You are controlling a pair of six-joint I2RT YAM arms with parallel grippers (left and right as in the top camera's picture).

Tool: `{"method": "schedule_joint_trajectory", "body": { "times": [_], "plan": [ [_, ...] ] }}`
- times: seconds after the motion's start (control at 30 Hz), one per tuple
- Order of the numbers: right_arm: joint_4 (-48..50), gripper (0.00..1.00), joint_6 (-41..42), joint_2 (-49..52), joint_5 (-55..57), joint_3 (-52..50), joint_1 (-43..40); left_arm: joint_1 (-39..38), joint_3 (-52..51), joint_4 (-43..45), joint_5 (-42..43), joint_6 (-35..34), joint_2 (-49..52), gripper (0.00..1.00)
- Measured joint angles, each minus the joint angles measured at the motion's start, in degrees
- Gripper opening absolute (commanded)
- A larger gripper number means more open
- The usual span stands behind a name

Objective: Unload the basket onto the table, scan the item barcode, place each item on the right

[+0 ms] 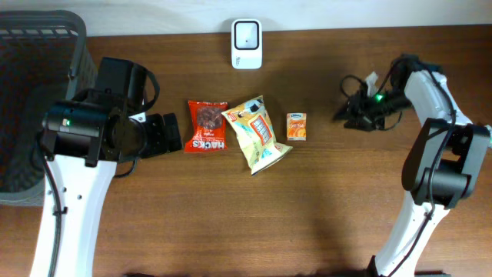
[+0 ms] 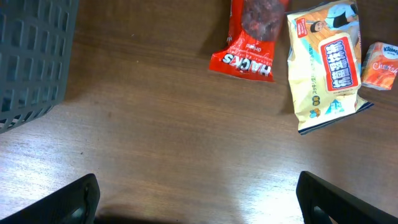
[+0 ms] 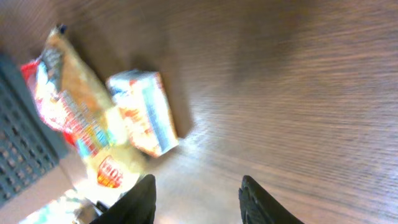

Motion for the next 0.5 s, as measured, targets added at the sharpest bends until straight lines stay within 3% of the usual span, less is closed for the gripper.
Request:
{"method": "schedule_joint_trajectory", "body": {
  "times": [0.1, 0.23, 0.37, 0.4, 0.47, 0.5],
  "plan": [
    [0.17, 0.44, -3.43, -0.04, 0.61, 0.96, 4.92, 0.0, 0.0, 0.07, 0.0, 0.0, 0.0, 0.99],
    [11.02, 0.44, 2.49, -0.04, 7.13, -3.85, 13.99, 0.02, 0.0, 0.07, 0.0, 0.0, 0.0, 0.99],
    [16.5, 0.43, 4.72, 0.0, 9.51, -8.48, 16.11, 0.02, 0.0, 0.04, 0.02, 0.0, 0.0, 0.99],
    [17.88, 0.39, 4.85, -0.07, 9.31, -9.07, 16.24, 0.0, 0.0, 0.02, 0.0, 0.0, 0.0, 0.99],
    [21.14, 0.04, 5.07, -0.42, 8.96, -10.21, 16.76, 0.0, 0.0, 0.04, 0.0, 0.0, 0.0, 0.99],
    [22.99, 0.04, 5.2, -0.63, 8.57, -11.04, 17.07, 0.0, 0.0, 0.04, 0.0, 0.0, 0.0, 0.99]
  ]
}}
